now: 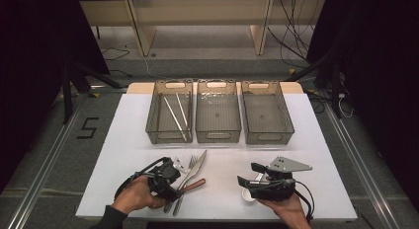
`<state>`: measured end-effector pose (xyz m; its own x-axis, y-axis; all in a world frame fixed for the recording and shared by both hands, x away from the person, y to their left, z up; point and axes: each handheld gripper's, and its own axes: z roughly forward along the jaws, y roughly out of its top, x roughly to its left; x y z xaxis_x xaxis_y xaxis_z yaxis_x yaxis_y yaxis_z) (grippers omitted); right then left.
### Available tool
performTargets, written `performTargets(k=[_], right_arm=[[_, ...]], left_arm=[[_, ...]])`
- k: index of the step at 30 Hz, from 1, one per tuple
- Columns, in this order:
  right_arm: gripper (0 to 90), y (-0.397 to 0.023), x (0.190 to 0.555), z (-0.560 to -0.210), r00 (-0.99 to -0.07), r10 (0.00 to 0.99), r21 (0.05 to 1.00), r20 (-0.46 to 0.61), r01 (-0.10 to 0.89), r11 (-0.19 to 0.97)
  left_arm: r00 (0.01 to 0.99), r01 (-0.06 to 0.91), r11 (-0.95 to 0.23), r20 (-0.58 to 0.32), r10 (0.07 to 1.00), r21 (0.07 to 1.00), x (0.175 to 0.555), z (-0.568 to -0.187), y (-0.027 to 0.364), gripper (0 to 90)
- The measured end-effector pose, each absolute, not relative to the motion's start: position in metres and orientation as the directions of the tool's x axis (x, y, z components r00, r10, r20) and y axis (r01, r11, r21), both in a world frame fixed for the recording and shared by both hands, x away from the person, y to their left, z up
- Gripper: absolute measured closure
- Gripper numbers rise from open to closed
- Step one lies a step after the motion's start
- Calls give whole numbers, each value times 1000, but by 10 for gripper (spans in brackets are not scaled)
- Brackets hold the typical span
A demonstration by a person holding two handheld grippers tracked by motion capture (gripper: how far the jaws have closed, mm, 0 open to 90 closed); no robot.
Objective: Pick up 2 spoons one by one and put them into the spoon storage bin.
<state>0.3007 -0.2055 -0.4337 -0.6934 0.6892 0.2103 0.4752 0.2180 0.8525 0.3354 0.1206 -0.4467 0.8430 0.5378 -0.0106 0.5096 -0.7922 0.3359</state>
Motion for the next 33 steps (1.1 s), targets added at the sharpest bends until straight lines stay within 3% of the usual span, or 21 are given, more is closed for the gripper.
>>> performTargets(k=[18,21,33], right_arm=[[303,-207,300,-434,-692,691,853,206,473,220],[303,-207,300,-434,-691,692,853,208,474,217],[303,-207,300,-434,-691,692,852,206,474,220]], left_arm=[[839,528,-789,-49,542,313,342,-459,124,679],[836,534,-783,-58,546,319,344,-457,128,750],[819,564,-762,-104,564,319,347,-455,131,796]])
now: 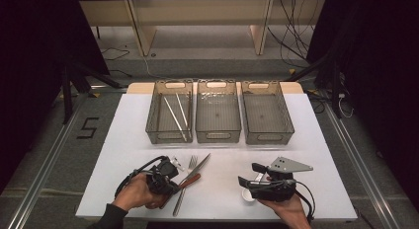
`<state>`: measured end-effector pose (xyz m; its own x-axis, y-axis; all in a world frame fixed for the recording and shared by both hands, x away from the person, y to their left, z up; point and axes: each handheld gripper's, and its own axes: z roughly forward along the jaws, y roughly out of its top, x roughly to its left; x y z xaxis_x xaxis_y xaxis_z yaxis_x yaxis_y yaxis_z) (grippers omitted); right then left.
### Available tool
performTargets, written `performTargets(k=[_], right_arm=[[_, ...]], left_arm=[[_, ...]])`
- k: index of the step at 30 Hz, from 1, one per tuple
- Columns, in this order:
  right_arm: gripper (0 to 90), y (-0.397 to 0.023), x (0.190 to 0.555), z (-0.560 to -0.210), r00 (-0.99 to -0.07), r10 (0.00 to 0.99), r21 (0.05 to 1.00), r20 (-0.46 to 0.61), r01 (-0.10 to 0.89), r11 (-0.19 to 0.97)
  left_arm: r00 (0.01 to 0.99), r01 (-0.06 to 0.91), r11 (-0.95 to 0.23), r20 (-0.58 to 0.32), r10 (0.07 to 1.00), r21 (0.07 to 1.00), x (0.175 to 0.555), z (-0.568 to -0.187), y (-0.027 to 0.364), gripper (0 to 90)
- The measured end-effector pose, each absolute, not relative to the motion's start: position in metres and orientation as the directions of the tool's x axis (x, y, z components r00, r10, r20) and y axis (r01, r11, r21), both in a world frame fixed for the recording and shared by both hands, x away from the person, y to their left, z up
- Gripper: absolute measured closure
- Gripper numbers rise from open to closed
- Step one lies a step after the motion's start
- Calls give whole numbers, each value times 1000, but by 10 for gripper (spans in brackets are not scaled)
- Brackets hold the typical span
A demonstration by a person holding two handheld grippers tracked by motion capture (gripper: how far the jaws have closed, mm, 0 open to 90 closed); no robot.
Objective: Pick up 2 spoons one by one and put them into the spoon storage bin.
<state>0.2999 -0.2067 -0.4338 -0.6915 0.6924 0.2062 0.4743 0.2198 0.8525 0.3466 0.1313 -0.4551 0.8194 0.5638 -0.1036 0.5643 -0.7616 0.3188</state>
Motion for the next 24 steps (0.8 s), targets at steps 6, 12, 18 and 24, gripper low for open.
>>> performTargets(k=[6,12,18,24], right_arm=[[303,-207,300,-434,-689,694,852,209,477,217],[303,-207,300,-434,-689,694,852,208,476,217],[303,-207,300,-434,-689,694,852,208,476,217],[303,-207,300,-434,-688,695,852,208,476,217]], left_arm=[[818,565,-764,-91,568,311,345,-454,129,800],[815,568,-759,-85,573,318,345,-452,130,803],[811,571,-755,-79,580,322,345,-450,133,805],[804,577,-741,-79,589,343,346,-445,138,806]])
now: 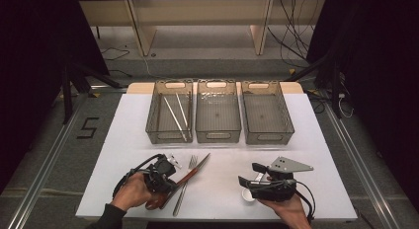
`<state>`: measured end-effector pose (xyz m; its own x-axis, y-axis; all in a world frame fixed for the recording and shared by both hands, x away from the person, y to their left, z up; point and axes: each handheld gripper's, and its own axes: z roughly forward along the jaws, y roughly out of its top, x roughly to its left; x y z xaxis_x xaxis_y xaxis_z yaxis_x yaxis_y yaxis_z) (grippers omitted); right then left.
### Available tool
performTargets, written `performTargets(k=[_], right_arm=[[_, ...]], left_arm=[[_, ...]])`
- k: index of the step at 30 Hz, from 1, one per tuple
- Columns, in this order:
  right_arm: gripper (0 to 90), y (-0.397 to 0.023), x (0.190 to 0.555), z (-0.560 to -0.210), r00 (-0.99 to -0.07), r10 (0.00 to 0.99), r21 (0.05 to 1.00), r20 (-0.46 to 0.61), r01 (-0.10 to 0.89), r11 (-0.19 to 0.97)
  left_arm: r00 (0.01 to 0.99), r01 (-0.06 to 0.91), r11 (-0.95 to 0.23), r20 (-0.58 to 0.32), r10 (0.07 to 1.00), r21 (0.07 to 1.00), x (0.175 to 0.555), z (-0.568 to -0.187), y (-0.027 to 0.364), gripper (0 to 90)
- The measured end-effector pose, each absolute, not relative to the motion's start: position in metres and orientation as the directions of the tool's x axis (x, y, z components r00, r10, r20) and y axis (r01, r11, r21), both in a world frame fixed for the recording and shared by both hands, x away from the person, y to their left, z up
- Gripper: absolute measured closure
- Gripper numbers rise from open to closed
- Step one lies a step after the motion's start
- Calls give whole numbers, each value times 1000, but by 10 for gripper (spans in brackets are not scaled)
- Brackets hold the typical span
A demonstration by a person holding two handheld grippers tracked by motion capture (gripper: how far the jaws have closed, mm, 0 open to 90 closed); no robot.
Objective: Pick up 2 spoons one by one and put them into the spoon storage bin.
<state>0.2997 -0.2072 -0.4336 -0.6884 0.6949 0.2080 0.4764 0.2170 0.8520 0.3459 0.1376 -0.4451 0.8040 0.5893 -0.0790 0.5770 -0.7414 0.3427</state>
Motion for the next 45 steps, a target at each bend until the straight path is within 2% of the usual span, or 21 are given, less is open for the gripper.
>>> performTargets(k=[15,28,38,45], right_arm=[[303,-207,300,-434,-689,695,852,208,476,217],[303,-207,300,-434,-688,695,852,208,477,217],[303,-207,300,-434,-689,694,852,208,476,218],[303,-205,300,-434,-692,691,852,208,475,219]], left_arm=[[776,588,-682,-65,627,434,347,-429,150,807],[743,607,-608,-95,662,512,352,-421,162,806],[710,581,-517,-80,700,628,351,-410,166,807],[699,581,-491,-89,709,649,353,-413,169,805]])
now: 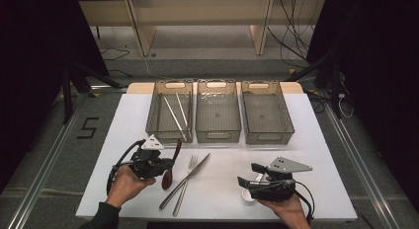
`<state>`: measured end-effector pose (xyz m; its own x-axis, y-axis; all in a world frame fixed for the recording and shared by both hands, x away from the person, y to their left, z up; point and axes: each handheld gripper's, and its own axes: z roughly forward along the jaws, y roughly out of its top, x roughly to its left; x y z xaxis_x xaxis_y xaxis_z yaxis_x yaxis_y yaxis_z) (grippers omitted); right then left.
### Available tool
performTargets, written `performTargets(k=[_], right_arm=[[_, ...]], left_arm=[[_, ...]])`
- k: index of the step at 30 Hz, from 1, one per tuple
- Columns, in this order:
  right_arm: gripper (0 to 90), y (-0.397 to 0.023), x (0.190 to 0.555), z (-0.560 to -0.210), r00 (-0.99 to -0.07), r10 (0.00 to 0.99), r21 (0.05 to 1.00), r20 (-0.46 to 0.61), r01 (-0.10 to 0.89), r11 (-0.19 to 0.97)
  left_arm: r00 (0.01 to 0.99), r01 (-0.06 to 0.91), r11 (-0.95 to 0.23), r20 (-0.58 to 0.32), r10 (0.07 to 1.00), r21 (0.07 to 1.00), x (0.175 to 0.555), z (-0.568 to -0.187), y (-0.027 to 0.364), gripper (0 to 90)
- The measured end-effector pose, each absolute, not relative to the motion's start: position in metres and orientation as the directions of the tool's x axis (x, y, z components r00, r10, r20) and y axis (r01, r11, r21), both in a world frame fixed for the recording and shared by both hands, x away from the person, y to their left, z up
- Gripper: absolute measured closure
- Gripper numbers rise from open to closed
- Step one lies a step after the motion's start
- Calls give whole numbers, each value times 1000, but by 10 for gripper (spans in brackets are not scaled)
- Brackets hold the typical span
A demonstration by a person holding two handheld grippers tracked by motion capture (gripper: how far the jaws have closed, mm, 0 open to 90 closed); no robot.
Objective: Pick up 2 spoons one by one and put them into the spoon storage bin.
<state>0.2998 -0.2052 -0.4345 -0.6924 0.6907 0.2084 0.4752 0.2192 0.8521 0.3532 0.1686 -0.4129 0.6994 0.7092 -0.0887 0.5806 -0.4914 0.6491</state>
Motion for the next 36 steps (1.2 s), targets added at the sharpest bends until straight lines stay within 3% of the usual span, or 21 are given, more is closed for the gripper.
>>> performTargets(k=[10,19,36], right_arm=[[305,-191,302,-430,-715,659,855,233,474,213],[372,-135,319,-412,-743,633,861,217,452,235],[503,-61,360,-405,-724,604,827,333,532,181]], left_arm=[[708,569,-511,-67,703,644,351,-410,165,805],[710,564,-512,-63,702,648,352,-409,165,805],[709,561,-511,-60,703,651,351,-409,164,805]])
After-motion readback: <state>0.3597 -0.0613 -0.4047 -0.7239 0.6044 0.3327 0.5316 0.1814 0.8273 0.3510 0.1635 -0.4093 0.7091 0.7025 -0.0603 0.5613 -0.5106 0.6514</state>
